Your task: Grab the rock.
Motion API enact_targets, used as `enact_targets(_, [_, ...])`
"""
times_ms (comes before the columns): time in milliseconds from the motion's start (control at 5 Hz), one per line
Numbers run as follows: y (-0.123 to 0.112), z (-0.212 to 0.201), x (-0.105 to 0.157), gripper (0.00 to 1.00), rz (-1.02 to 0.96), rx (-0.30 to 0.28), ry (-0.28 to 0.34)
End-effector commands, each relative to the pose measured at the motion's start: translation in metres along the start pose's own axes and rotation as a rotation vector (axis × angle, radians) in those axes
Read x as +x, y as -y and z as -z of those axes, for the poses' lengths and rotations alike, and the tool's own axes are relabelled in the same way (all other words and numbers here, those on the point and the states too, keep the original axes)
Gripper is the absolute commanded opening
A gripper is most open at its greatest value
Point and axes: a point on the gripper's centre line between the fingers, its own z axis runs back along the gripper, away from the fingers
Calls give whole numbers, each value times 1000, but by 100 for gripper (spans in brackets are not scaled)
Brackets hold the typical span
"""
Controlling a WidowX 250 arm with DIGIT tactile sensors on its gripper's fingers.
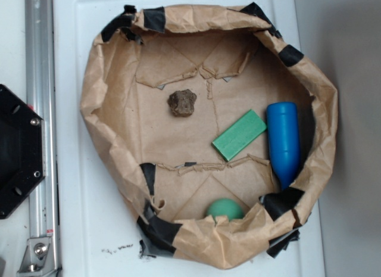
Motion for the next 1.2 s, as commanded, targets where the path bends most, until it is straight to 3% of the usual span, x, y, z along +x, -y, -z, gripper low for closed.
enact_targets(0, [0,0,0,100,0,0,0])
enact_targets(400, [-45,41,82,100,-457,185,68])
enact_targets(600, [-59,72,109,100,-710,199,177])
enact_targets(800, [-69,116,112,100,-897,202,191])
enact_targets(1000, [-79,167,103,100,-916,142,111])
